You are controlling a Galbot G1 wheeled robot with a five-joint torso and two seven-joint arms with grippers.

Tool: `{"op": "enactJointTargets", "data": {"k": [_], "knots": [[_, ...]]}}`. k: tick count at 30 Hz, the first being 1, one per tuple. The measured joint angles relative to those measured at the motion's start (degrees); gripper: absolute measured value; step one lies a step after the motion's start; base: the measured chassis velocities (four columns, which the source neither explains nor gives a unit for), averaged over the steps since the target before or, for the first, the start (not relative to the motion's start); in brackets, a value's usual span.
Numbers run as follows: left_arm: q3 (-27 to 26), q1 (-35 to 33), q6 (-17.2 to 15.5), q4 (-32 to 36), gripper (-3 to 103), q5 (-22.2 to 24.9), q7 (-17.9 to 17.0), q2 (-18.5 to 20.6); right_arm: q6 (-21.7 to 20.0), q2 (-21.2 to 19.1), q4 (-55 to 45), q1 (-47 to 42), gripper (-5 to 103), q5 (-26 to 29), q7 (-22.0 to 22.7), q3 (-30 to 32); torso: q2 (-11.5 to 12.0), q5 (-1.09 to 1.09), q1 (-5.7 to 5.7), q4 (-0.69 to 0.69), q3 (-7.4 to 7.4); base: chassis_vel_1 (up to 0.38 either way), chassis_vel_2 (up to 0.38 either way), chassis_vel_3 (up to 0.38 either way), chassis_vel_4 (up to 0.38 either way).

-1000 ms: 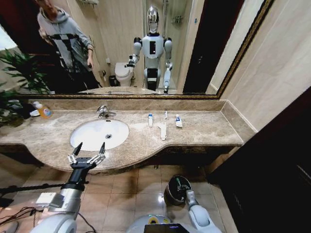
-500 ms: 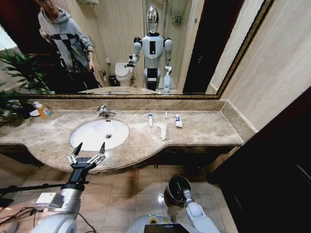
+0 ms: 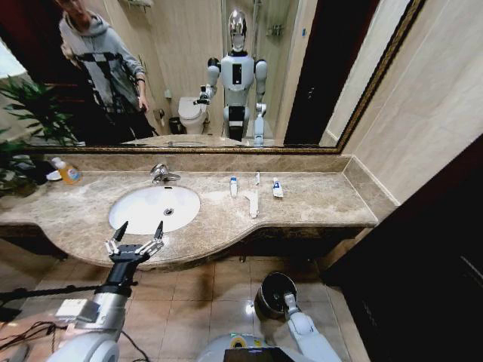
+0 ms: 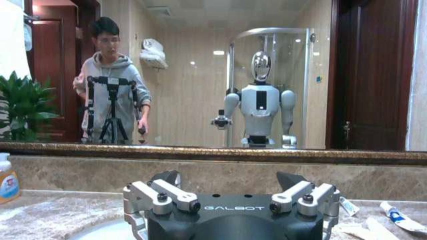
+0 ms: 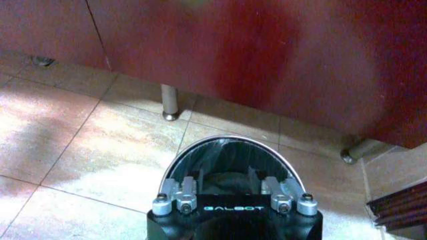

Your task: Pick up the trash from the sink and place it in the trash bin.

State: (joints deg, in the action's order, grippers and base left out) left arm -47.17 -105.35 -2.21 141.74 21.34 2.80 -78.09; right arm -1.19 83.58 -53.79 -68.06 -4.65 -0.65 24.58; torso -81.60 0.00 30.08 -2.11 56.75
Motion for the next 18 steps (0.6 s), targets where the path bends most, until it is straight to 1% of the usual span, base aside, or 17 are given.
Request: {"op": "enactJointTargets", "data": {"k": [2, 3, 5, 6, 9, 11, 13, 14, 18], "knots": [[0.0, 0.0, 0.0, 0.0, 100, 0.0, 0.0, 0.0, 0.02, -0.03, -0.36, -0.34, 59, -0.02, 0.08, 0.04, 0.0, 0.0, 0.0, 0.0, 0.0, 0.0, 0.0, 0.0, 0.0], [0.0, 0.0, 0.0, 0.0, 100, 0.0, 0.0, 0.0, 0.06, -0.05, -0.48, -0.46, 59, -0.12, 0.13, 0.05, 0.0, 0.0, 0.0, 0.0, 0.0, 0.0, 0.0, 0.0, 0.0], [0.0, 0.0, 0.0, 0.0, 100, 0.0, 0.0, 0.0, 0.32, -0.07, -0.71, -0.79, 70, -0.69, 0.45, 0.19, 0.0, 0.0, 0.0, 0.0, 0.0, 0.0, 0.0, 0.0, 0.0], [0.0, 0.0, 0.0, 0.0, 100, 0.0, 0.0, 0.0, 0.32, -0.07, -0.71, -0.79, 70, -0.69, 0.45, 0.19, 0.0, 0.0, 0.0, 0.0, 0.0, 0.0, 0.0, 0.0, 0.0], [0.0, 0.0, 0.0, 0.0, 100, 0.0, 0.0, 0.0, 0.4, -0.12, -1.32, -1.42, 86, -0.97, 0.8, 0.29, 0.0, 0.0, 0.0, 0.0, 0.0, 0.0, 0.0, 0.0, 0.0], [0.0, 0.0, 0.0, 0.0, 100, 0.0, 0.0, 0.0, 0.4, -0.14, -1.49, -1.55, 86, -0.97, 0.83, 0.3, 0.0, 0.0, 0.0, 0.0, 0.0, 0.0, 0.0, 0.0, 0.0], [0.0, 0.0, 0.0, 0.0, 100, 0.0, 0.0, 0.0, 0.41, -0.27, -2.08, -1.95, 96, -1.3, 0.92, 0.38, 0.0, 0.0, 0.0, 0.0, 0.0, 0.0, 0.0, 0.0, 0.0], [0.0, 0.0, 0.0, 0.0, 100, 0.0, 0.0, 0.0, 0.45, -0.31, -2.2, -2.05, 99, -1.61, 0.96, 0.52, 0.0, 0.0, 0.0, 0.0, 0.0, 0.0, 0.0, 0.0, 0.0], [0.0, 0.0, 0.0, 0.0, 100, 0.0, 0.0, 0.0, 0.46, -0.39, -2.84, -2.42, 100, -1.83, 1.14, 0.68, 0.0, 0.0, 0.0, 0.0, 0.0, 0.0, 0.0, 0.0, 0.0]]}}
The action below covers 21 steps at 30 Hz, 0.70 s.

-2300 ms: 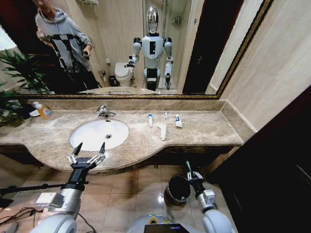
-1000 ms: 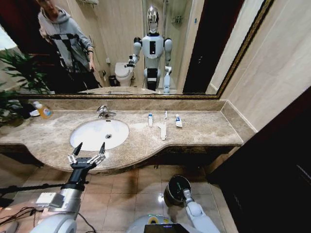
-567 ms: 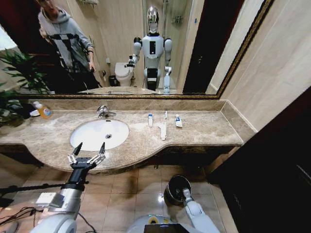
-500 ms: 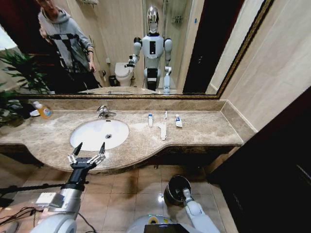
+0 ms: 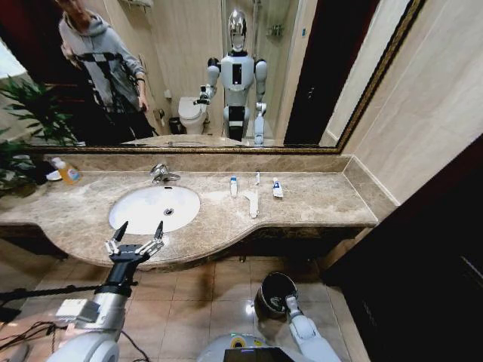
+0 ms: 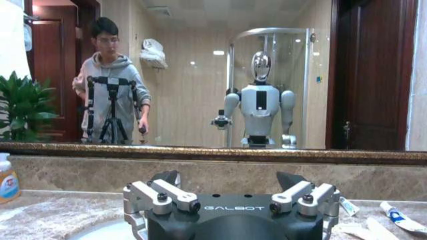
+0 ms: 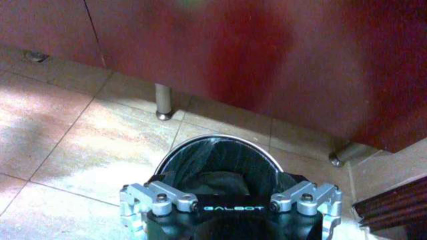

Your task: Pick up the trash from the sink and place it in the trash bin.

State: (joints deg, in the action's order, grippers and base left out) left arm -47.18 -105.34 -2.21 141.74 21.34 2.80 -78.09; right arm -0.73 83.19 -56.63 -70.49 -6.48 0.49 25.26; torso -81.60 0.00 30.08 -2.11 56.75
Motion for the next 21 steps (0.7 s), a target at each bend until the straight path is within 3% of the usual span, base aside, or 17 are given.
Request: {"op": "enactJointTargets", "data": {"k": [8, 13, 21], "knots": [[0.0, 0.0, 0.0, 0.0, 100, 0.0, 0.0, 0.0, -1.23, -1.04, -5.48, -2.62, 100, 1.34, 0.0, 0.55, 0.0, -0.01, 0.0, 0.0, 0.0, 0.0, 0.0, 0.0, 0.0], [0.0, 0.0, 0.0, 0.0, 100, 0.0, 0.0, 0.0, -5.16, -1.74, -20.75, -8.77, 100, 8.08, 0.79, 1.4, 0.0, 0.0, 0.0, 0.01, 0.0, 0.0, 0.0, 0.0, 0.0], [0.0, 0.0, 0.0, 0.0, 100, 0.0, 0.0, 0.0, -6.49, -1.82, -41.97, -15.77, 100, 6.19, 1.67, 2.98, 0.0, 0.01, 0.0, 0.0, 0.0, 0.0, 0.0, 0.0, 0.0]]}}
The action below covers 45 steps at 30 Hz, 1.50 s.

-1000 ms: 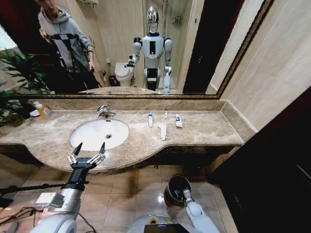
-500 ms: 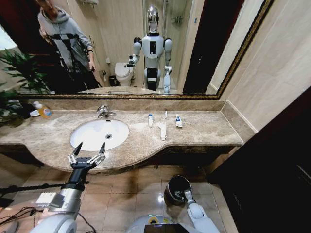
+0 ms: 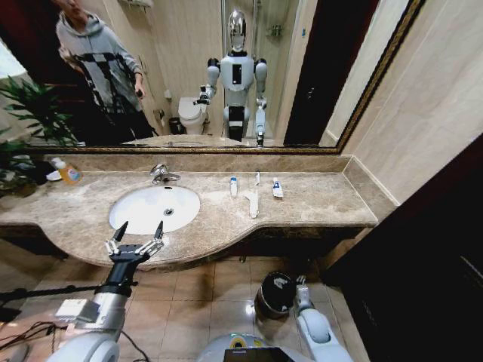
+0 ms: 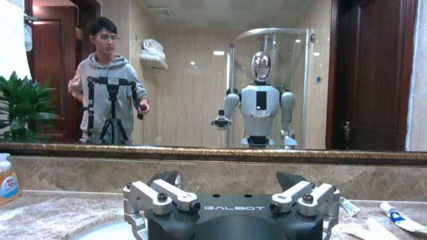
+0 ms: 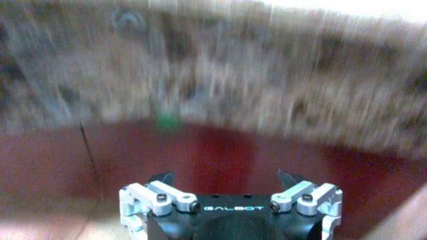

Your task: Pick up the trash from the sink and place it in the trash bin.

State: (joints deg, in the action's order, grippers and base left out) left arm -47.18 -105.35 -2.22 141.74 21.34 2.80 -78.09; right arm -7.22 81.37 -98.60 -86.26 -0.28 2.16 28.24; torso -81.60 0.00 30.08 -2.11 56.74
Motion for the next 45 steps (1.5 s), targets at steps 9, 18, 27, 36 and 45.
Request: {"op": "enactJointTargets", "data": {"k": [9, 18, 27, 36, 45], "knots": [[0.0, 0.0, 0.0, 0.0, 100, 0.0, 0.0, 0.0, -2.24, -0.67, -17.94, -6.59, 100, 2.67, 0.21, 0.71, 0.0, 0.0, 0.0, 0.0, 0.0, 0.0, 0.0, 0.0, 0.0], [0.0, 0.0, 0.0, 0.0, 100, 0.0, 0.0, 0.0, -6.26, -2.09, -25.11, -4.35, 100, 9.96, 0.58, -0.59, 0.0, 0.0, 0.0, 0.01, 0.0, 0.0, 0.0, 0.0, 0.0], [0.0, 0.0, 0.0, 0.0, 100, 0.0, 0.0, 0.0, -8.55, -4.92, -24.32, 1.92, 100, 13.51, 0.39, -3.03, 0.0, 0.0, 0.0, 0.0, 0.01, 0.0, 0.0, 0.0, 0.0], [0.0, 0.0, 0.0, 0.0, 100, 0.0, 0.0, 0.0, -11.01, -8.08, -20.35, 11.05, 100, 16.75, 0.4, -6.52, 0.0, 0.0, 0.0, 0.01, 0.01, 0.0, 0.0, 0.0, 0.0], [0.0, 0.0, 0.0, 0.0, 100, 0.0, 0.0, 0.0, -12.42, -8.17, -11.97, 23.68, 100, 16.92, 0.7, -13.99, 0.0, 0.0, 0.0, 0.0, 0.01, 0.0, 0.0, 0.0, 0.0]]}}
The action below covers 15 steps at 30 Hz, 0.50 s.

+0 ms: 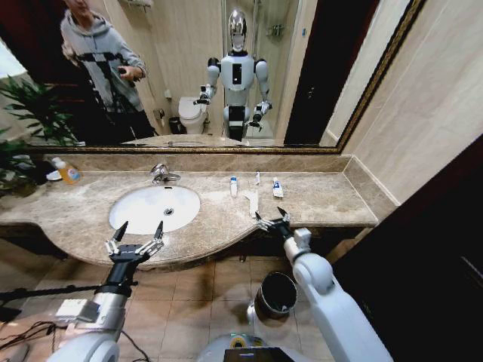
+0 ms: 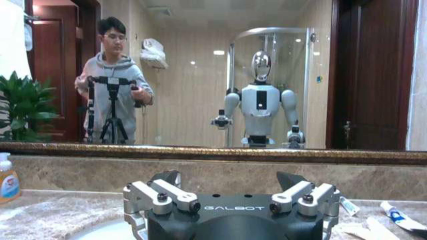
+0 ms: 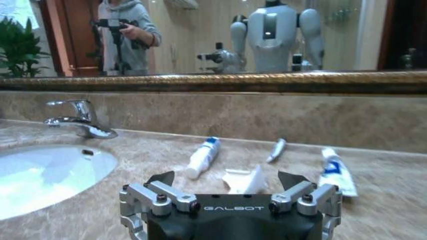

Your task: Pick up the trash from the sink and place it in the trash bin.

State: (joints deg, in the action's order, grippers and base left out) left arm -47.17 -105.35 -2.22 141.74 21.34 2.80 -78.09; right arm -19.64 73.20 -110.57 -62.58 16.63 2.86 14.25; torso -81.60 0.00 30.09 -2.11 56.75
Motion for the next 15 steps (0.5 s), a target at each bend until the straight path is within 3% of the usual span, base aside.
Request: {"op": "enactJointTargets", "data": {"k": [3, 15], "knots": [[0.0, 0.0, 0.0, 0.0, 100, 0.0, 0.0, 0.0, -0.16, 1.14, 4.98, 4.37, 100, -0.39, 0.26, -1.38, 0.0, 0.0, 0.0, -0.01, 0.0, 0.0, 0.0, 0.0, 0.0], [0.0, 0.0, 0.0, 0.0, 100, 0.0, 0.0, 0.0, 0.7, 1.61, 11.44, 6.53, 100, -1.89, 0.01, -2.14, 0.0, 0.0, 0.0, 0.0, 0.0, 0.0, 0.0, 0.0, 0.0]]}}
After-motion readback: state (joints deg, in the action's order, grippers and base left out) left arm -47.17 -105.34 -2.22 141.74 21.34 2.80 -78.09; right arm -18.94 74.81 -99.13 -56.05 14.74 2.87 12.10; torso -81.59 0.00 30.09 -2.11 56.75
